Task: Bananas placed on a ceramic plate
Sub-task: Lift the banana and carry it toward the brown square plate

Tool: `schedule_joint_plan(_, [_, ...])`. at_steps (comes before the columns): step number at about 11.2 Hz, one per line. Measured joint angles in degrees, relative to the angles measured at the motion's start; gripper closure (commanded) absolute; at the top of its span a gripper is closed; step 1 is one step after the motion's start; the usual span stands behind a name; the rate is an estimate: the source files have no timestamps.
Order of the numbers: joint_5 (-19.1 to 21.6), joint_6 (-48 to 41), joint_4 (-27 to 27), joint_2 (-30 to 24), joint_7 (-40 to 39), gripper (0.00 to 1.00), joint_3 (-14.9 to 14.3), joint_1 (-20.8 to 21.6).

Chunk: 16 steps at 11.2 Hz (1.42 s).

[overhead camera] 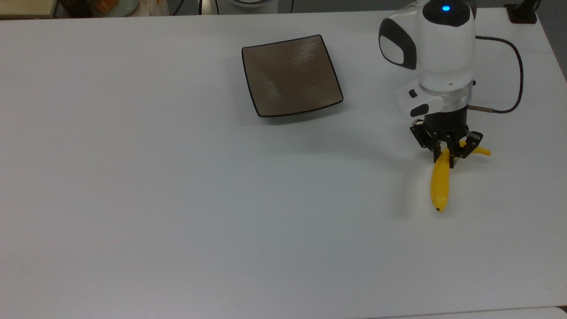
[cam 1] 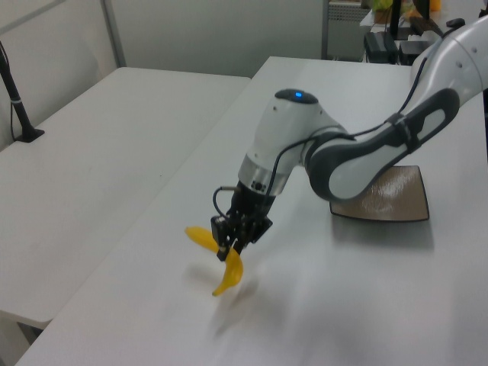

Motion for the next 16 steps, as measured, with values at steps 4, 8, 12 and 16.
schedule_joint_plan(4, [2.01,-11.33,-4.29,-7.08,-11.27,0.85,0.34,-3.21])
schedule_joint_plan(8, [6.65,-32.75,-5.7,-14.33,-28.96,0.84,0.34,-7.81])
schedule_joint_plan(12, [6.71,-44.32,-12.45,-25.2,-36.76,0.84,0.35,-10.4])
schedule_joint_plan(16, [6.71,-51.59,-19.7,-34.21,-46.62,0.81,-1.0,-15.13])
